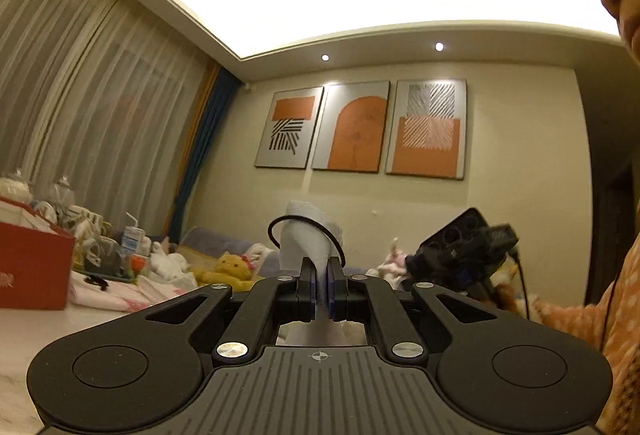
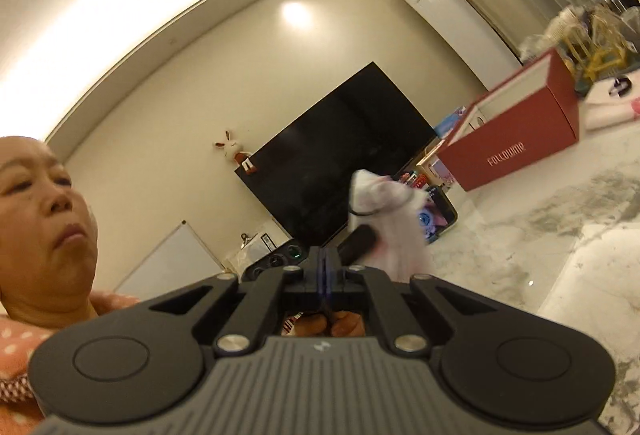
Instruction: Fold shopping bag
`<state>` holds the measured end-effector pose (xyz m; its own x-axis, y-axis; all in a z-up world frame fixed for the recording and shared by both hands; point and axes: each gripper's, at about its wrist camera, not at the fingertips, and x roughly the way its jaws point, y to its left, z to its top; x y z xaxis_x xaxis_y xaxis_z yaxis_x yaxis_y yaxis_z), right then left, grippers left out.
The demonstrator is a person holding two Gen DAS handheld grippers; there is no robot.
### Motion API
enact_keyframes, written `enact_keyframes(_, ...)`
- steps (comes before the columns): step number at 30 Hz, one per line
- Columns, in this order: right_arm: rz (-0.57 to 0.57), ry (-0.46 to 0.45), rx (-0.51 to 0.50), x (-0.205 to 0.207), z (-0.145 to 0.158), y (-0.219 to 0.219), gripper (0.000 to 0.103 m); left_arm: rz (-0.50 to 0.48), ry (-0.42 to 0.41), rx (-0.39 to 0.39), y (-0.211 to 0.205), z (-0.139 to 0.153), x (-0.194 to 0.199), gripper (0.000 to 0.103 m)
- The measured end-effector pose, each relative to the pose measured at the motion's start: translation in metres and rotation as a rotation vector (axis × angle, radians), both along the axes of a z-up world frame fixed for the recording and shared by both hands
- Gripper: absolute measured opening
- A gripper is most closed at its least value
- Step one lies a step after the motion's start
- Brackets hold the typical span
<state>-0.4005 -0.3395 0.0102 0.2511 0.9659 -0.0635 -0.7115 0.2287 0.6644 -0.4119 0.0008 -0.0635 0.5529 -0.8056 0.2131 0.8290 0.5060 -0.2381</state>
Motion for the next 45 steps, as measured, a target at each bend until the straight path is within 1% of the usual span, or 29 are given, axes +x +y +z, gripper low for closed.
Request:
enact_keyframes(1, -0.007, -0.010, -0.020, -0.001, 0.002, 0.004, 0.002, -0.008, -0.008, -0.004, -0.002, 0.000, 0.000, 0.005)
enact_keyframes(2, -0.015, -0.019, -0.039, -0.003, 0.003, 0.007, 0.002, -0.004, -0.029, 0.010, -0.005, 0.001, -0.001, 0.005)
enact_keyframes(4, -0.035, -0.039, -0.073, -0.005, 0.006, 0.013, 0.006, -0.023, -0.050, 0.010, -0.007, 0.001, -0.001, 0.005)
enact_keyframes(5, -0.052, -0.049, -0.069, -0.005, 0.007, 0.012, 0.015, -0.041, -0.050, -0.011, -0.005, 0.001, 0.000, 0.005)
enact_keyframes(6, -0.069, -0.062, -0.055, -0.006, 0.008, 0.008, 0.021, -0.047, -0.056, -0.020, -0.004, 0.000, 0.000, 0.005)
enact_keyframes(7, -0.085, -0.074, -0.041, -0.006, 0.009, 0.005, 0.023, -0.039, -0.073, -0.010, -0.004, -0.001, -0.002, 0.005)
enact_keyframes(9, -0.119, -0.084, 0.024, -0.007, 0.011, -0.003, 0.032, -0.029, -0.111, 0.011, -0.005, -0.002, -0.005, 0.005)
enact_keyframes(10, -0.135, -0.099, 0.044, -0.008, 0.013, -0.006, 0.033, -0.049, -0.135, 0.016, -0.006, -0.002, -0.008, 0.005)
enact_keyframes(11, -0.149, -0.120, 0.051, -0.009, 0.015, -0.008, 0.033, -0.084, -0.150, -0.002, -0.006, -0.002, -0.009, 0.005)
enact_keyframes(12, -0.148, -0.142, 0.054, -0.011, 0.017, -0.008, 0.033, -0.116, -0.160, -0.027, -0.004, -0.002, -0.010, 0.005)
enact_keyframes(14, -0.118, -0.185, 0.048, -0.015, 0.022, -0.003, 0.036, -0.119, -0.186, -0.051, -0.003, -0.003, -0.013, 0.005)
enact_keyframes(16, -0.092, -0.240, 0.022, -0.021, 0.026, 0.005, 0.045, -0.140, -0.202, -0.069, -0.002, -0.004, -0.013, 0.005)
enact_keyframes(17, -0.083, -0.276, -0.003, -0.026, 0.029, 0.010, 0.052, -0.150, -0.209, -0.079, -0.002, -0.004, -0.013, 0.005)
enact_keyframes(18, -0.076, -0.305, -0.025, -0.030, 0.031, 0.014, 0.054, -0.157, -0.216, -0.089, -0.002, -0.005, -0.013, 0.005)
enact_keyframes(19, -0.069, -0.312, -0.036, -0.032, 0.031, 0.018, 0.054, -0.161, -0.222, -0.101, -0.002, -0.006, -0.013, 0.005)
enact_keyframes(21, -0.051, -0.291, -0.036, -0.033, 0.029, 0.022, 0.055, -0.175, -0.237, -0.133, -0.001, -0.008, -0.014, 0.005)
enact_keyframes(22, -0.040, -0.270, -0.025, -0.031, 0.026, 0.023, 0.052, -0.178, -0.248, -0.142, -0.001, -0.008, -0.015, 0.005)
enact_keyframes(23, -0.028, -0.249, -0.015, -0.029, 0.024, 0.024, 0.040, -0.172, -0.262, -0.143, -0.002, -0.008, -0.016, 0.005)
enact_keyframes(25, 0.012, -0.214, 0.027, -0.027, 0.019, 0.024, 0.036, -0.172, -0.277, -0.140, -0.003, -0.007, -0.017, 0.005)
enact_keyframes(26, 0.025, -0.216, 0.037, -0.028, 0.018, 0.026, 0.026, -0.168, -0.272, -0.145, -0.002, -0.009, -0.017, 0.005)
enact_keyframes(27, 0.024, -0.233, 0.033, -0.030, 0.019, 0.027, 0.014, -0.168, -0.260, -0.155, -0.001, -0.011, -0.015, 0.005)
enact_keyframes(28, 0.009, -0.265, 0.013, -0.035, 0.021, 0.028, 0.011, -0.175, -0.241, -0.168, 0.000, -0.013, -0.012, 0.005)
enact_keyframes(30, -0.028, -0.332, -0.034, -0.043, 0.027, 0.032, 0.007, -0.190, -0.196, -0.187, 0.003, -0.017, -0.005, 0.006)
enact_keyframes(33, -0.099, -0.435, -0.138, -0.055, 0.037, 0.037, 0.005, -0.207, -0.149, -0.179, 0.003, -0.023, 0.002, 0.006)
enact_keyframes(36, -0.145, -0.501, -0.220, -0.065, 0.040, 0.043, 0.005, -0.218, -0.100, -0.167, 0.002, -0.026, 0.009, 0.006)
enact_keyframes(41, -0.201, -0.616, -0.340, -0.079, 0.040, 0.054, 0.005, -0.212, -0.050, -0.157, -0.001, -0.029, 0.015, 0.007)
enact_keyframes(43, -0.203, -0.651, -0.381, -0.087, 0.039, 0.064, 0.005, -0.197, -0.038, -0.142, -0.003, -0.029, 0.016, 0.012)
enact_keyframes(44, -0.196, -0.656, -0.391, -0.090, 0.038, 0.066, 0.005, -0.191, -0.039, -0.134, -0.004, -0.029, 0.015, 0.016)
enact_keyframes(45, -0.187, -0.658, -0.399, -0.092, 0.037, 0.069, 0.005, -0.191, -0.043, -0.126, -0.005, -0.029, 0.014, 0.017)
